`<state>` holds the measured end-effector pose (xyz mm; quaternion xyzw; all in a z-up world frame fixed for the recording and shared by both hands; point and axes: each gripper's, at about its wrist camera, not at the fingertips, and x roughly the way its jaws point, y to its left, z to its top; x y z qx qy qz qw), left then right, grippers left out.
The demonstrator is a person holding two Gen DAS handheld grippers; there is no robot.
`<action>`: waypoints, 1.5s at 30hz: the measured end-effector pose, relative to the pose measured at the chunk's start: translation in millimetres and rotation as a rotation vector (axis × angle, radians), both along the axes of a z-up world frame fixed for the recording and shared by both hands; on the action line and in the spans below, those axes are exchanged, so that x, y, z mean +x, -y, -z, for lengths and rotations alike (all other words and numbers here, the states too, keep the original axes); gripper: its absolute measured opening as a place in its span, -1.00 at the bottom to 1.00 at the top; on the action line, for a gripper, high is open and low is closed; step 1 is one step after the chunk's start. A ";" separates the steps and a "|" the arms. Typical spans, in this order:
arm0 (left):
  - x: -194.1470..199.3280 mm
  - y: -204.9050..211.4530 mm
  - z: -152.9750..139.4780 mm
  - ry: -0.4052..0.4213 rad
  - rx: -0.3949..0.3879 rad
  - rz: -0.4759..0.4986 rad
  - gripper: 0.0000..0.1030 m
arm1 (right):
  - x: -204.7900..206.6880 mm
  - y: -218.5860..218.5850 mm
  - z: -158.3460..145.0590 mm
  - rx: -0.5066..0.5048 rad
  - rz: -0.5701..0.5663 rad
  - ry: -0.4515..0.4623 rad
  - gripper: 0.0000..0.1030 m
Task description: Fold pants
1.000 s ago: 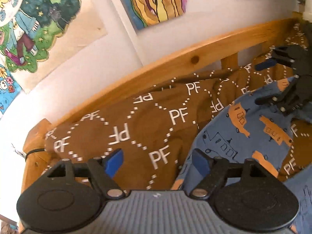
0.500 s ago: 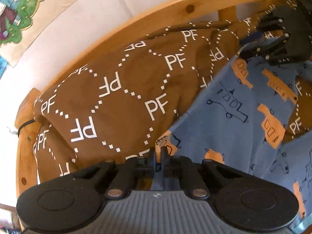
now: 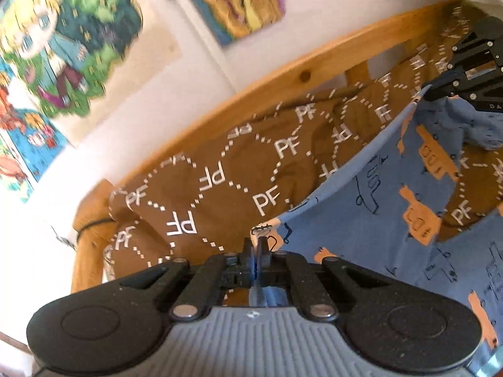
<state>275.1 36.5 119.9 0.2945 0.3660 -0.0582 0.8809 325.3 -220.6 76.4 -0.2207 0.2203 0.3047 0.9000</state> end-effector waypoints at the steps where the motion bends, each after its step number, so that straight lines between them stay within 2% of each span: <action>1: -9.5 2.0 -1.9 0.021 0.005 0.024 -0.97 | -13.7 2.1 -4.0 0.004 0.002 0.012 -1.00; 6: -56.0 9.7 -3.4 0.118 0.042 0.137 -0.97 | -83.4 11.9 -14.5 0.018 0.024 0.065 -1.00; 10: -99.6 18.6 10.6 0.160 0.083 0.219 -0.97 | -139.6 15.9 -0.6 -0.013 0.046 0.079 -1.00; 14: -138.7 29.2 46.7 0.174 0.168 0.286 -0.97 | -186.0 15.5 26.5 -0.040 0.065 0.034 -1.00; 19: -174.0 41.3 100.6 0.184 0.307 0.303 -0.98 | -226.1 12.0 64.6 -0.016 0.118 -0.027 -1.00; 24: -191.5 47.0 145.8 0.143 0.362 0.264 -0.98 | -247.4 -3.3 99.0 -0.053 0.130 -0.064 -1.00; 26: -193.5 48.1 156.6 0.129 0.393 0.280 -0.98 | -252.1 -7.2 108.7 -0.066 0.127 -0.068 -1.00; 32: -200.1 46.3 162.2 0.137 0.489 0.373 -0.98 | -261.6 -10.1 122.2 -0.101 0.109 -0.060 -1.00; 36: -210.5 44.1 166.0 0.159 0.598 0.457 -0.98 | -270.3 -11.2 121.4 -0.110 0.084 -0.043 -1.00; 40: -220.6 43.0 183.9 0.172 0.716 0.543 -0.96 | -278.8 -16.7 127.6 -0.142 0.051 -0.049 -1.00; 42: -220.0 41.5 195.2 0.160 0.753 0.551 -0.91 | -280.4 -19.1 136.8 -0.163 0.046 -0.071 -1.00; 45: -218.4 40.0 200.3 0.146 0.752 0.520 -0.82 | -280.9 -20.9 144.5 -0.168 0.053 -0.082 -0.99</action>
